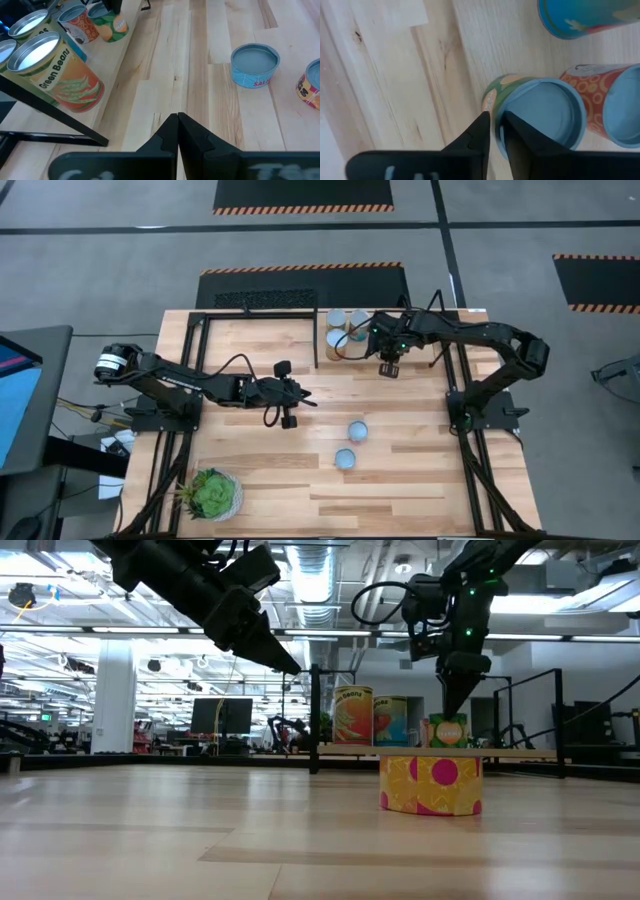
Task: Pick and place cans onto a shelf
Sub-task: Put the canned peaches on the shelf, then move the canned goods
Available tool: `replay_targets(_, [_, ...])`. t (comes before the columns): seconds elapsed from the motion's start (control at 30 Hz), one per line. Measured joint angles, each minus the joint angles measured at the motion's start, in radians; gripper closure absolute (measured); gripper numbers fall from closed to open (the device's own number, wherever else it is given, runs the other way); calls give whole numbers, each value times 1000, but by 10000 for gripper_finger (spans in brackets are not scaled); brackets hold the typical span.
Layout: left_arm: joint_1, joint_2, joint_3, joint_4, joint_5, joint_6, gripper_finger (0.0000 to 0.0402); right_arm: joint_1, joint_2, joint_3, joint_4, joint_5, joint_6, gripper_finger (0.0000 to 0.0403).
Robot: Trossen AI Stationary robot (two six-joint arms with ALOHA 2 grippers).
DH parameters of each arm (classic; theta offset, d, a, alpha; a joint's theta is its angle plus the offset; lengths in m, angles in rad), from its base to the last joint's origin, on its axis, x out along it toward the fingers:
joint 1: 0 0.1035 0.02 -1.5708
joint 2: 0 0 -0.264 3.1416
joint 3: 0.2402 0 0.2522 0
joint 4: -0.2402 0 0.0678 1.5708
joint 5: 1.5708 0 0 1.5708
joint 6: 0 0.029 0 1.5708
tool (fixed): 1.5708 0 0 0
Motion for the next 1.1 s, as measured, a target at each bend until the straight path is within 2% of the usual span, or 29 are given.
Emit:
replay_targets(0.4, [0,0,0,-6,1,0,401,0,0,1,-10,33,-1,301])
replay_targets(0.6, [0,0,0,-6,1,0,401,15,0,64,-96,33,1,301])
replay_targets(0.77, [0,0,0,-6,1,0,401,47,-2,138,-152,26,64,301])
replay_targets(0.87, [0,0,0,-7,1,0,401,89,-2,154,-189,-82,126,301])
replay_targets(1.0, [0,0,0,-21,1,-1,401,189,-2,148,-241,-345,173,301])
replay_targets(1.1, [0,0,0,-30,5,-37,401,302,-2,113,-240,-393,169,301])
